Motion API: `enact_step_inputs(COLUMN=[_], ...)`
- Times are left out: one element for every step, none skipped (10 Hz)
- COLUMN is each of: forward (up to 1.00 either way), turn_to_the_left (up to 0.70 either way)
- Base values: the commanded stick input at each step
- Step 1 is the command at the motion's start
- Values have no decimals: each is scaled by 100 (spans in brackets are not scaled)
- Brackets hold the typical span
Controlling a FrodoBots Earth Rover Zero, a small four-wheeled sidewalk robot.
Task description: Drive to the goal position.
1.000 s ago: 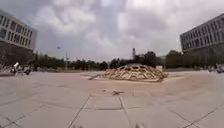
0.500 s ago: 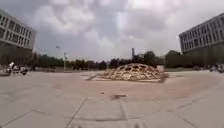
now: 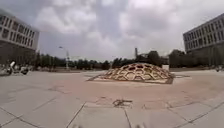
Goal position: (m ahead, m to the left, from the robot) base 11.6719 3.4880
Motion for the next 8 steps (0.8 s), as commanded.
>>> enact_step_inputs(forward=[70,70,54,0,0,0,0,0], turn_to_the_left=[14,14,27,61,38,14,-6,-20])
